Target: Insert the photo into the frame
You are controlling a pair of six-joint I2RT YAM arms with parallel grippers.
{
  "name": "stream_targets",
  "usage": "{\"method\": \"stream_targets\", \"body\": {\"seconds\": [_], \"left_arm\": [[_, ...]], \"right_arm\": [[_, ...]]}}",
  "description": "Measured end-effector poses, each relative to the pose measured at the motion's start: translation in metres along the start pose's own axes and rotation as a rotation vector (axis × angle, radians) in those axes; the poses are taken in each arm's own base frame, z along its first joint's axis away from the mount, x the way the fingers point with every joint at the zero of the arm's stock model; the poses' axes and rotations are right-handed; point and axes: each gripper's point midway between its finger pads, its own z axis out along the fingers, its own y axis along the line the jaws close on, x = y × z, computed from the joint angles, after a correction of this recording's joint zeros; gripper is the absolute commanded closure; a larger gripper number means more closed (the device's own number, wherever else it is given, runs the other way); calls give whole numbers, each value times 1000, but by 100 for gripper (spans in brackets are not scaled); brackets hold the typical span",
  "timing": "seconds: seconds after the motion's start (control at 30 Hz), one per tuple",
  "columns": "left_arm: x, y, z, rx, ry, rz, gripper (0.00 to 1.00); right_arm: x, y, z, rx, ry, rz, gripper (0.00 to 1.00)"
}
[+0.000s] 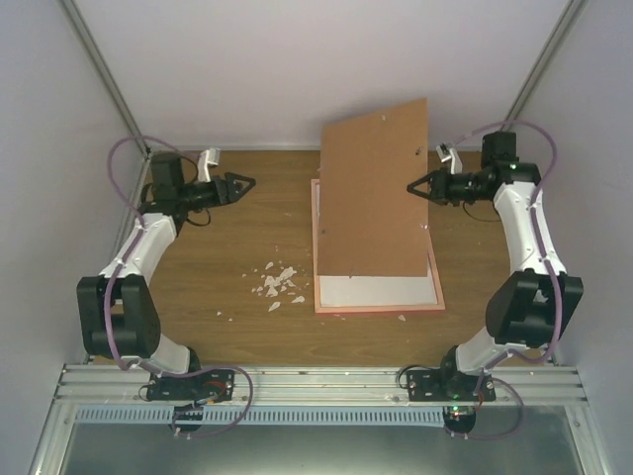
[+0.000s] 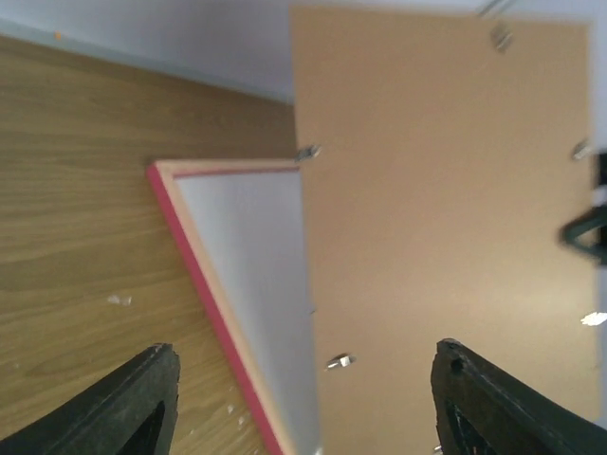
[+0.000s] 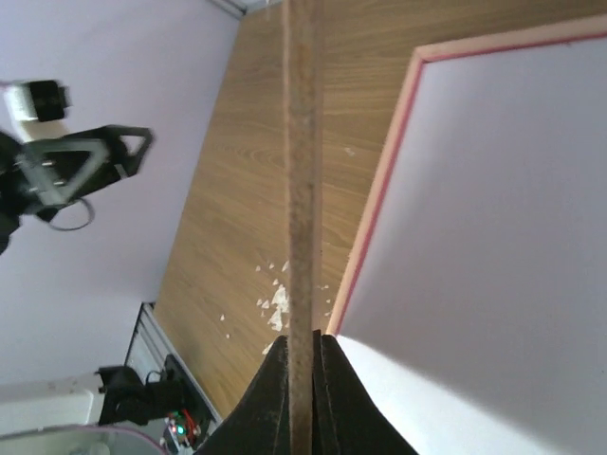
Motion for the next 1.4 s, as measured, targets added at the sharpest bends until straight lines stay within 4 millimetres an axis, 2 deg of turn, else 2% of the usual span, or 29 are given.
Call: {"method": "stream_targets", "body": {"seconds": [0.13,0.2,0.33,0.47,0.57,0.7,0.87,1.0,1.17,1.4], "left_arm": [[34,2,26,-52,74,35,22],[54,3,43,-100,115,52,23],[90,6,85,-199,207,95,25],[121,21,126,-262,301,105,26],[133,37,154,-310,345,113,26],[135,50,177,-370,355,139,29],[143,54,196,-421,380,203,34],[161,56,201,-470,420,272,39],[170,58,199,-525,448,335,44],[180,74,186,-590,476,389,47]], "right_arm": [[-9,29,-15,-33,1,-105,99],[-11,33,-22,-50,-10,-122,99],[-10,21,-37,-40,-26,-77,99],[-13,4,-56,-18,-65,-31,99],[-12,-6,-66,-8,-86,-3,100],[-9,-13,-67,-3,-86,21,99],[-6,-15,-67,-5,-81,33,99],[-3,-20,-67,-10,-84,56,99],[1,-28,-69,-13,-89,92,99],[7,-31,-66,-31,-79,108,99]]}}
